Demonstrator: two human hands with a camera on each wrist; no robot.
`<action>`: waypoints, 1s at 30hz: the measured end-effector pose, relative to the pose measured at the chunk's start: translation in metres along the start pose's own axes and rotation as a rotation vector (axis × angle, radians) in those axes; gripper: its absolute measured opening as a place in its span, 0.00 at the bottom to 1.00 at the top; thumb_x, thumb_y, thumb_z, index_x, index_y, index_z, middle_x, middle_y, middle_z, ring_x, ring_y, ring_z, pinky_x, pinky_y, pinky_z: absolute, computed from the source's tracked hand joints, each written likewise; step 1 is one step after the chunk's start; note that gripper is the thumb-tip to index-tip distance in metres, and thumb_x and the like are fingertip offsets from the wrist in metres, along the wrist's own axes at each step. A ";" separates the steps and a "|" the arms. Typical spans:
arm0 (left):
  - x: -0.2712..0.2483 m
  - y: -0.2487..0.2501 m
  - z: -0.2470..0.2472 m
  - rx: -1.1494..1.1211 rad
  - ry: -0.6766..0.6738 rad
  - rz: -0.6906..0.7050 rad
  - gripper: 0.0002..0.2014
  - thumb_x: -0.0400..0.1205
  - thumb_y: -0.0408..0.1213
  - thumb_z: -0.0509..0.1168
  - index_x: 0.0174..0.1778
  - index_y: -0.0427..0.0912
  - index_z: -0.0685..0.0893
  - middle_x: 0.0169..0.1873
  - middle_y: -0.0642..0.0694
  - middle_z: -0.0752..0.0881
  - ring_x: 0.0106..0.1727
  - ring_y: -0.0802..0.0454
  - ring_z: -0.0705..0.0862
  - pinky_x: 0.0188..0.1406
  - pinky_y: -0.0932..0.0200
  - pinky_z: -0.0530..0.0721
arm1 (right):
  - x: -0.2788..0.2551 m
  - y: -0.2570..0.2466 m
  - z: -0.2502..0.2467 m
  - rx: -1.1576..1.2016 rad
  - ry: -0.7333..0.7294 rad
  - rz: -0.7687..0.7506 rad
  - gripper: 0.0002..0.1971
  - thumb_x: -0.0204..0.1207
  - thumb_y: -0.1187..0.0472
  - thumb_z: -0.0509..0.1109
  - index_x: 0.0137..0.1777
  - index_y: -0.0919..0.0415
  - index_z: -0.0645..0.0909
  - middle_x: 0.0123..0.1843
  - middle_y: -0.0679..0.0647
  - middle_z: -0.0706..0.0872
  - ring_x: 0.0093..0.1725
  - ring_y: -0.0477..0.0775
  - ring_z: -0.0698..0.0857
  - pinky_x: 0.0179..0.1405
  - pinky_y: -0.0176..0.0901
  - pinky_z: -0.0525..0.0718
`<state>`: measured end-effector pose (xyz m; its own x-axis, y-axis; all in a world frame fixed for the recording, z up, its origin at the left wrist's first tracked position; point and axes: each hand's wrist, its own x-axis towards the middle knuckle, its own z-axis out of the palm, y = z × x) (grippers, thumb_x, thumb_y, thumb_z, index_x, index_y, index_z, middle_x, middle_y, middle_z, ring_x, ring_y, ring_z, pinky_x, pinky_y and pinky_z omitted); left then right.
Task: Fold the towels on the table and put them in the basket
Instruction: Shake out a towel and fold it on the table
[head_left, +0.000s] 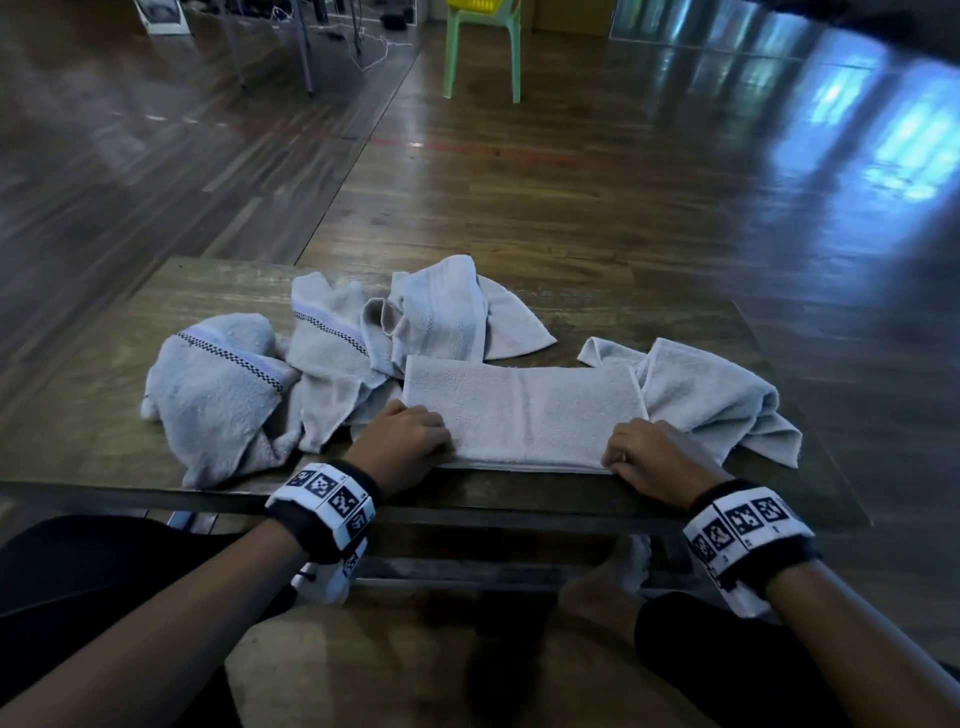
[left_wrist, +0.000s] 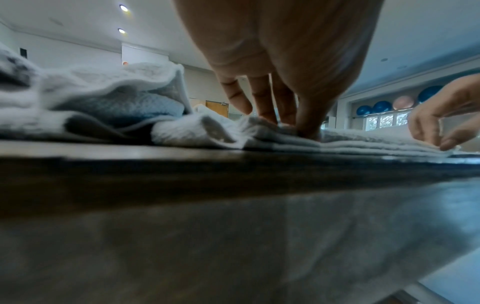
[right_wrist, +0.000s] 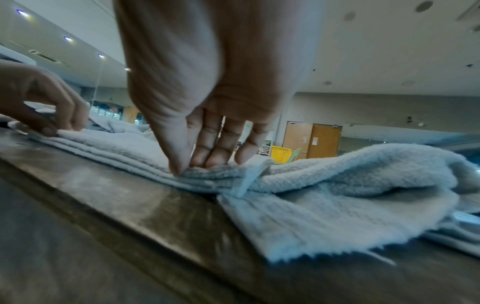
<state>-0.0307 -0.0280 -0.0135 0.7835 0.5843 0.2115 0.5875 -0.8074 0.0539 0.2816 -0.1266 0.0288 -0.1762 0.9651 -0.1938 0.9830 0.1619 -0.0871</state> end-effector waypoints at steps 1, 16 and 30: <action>-0.002 -0.003 -0.001 -0.010 0.006 0.009 0.06 0.69 0.46 0.66 0.31 0.52 0.87 0.32 0.57 0.86 0.34 0.54 0.86 0.38 0.59 0.62 | -0.002 0.005 0.001 0.017 -0.002 0.011 0.08 0.79 0.57 0.65 0.51 0.52 0.85 0.54 0.46 0.84 0.56 0.48 0.80 0.53 0.37 0.74; -0.049 -0.024 -0.006 -0.132 0.153 -0.263 0.15 0.72 0.56 0.58 0.33 0.52 0.85 0.35 0.57 0.84 0.42 0.54 0.83 0.46 0.58 0.65 | 0.021 0.011 -0.020 0.063 -0.066 0.081 0.07 0.76 0.48 0.67 0.38 0.47 0.80 0.36 0.41 0.81 0.40 0.44 0.82 0.44 0.39 0.82; -0.029 -0.006 -0.011 -0.206 -0.102 -0.767 0.16 0.76 0.57 0.64 0.39 0.48 0.87 0.42 0.51 0.88 0.52 0.48 0.83 0.55 0.50 0.69 | 0.184 -0.113 -0.039 0.240 0.072 -0.049 0.08 0.79 0.53 0.64 0.53 0.51 0.82 0.55 0.49 0.87 0.58 0.53 0.83 0.65 0.53 0.71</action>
<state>-0.0597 -0.0408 -0.0089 0.1963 0.9794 -0.0474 0.9288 -0.1703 0.3290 0.1400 0.0408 0.0408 -0.2104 0.9709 -0.1147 0.9313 0.1633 -0.3255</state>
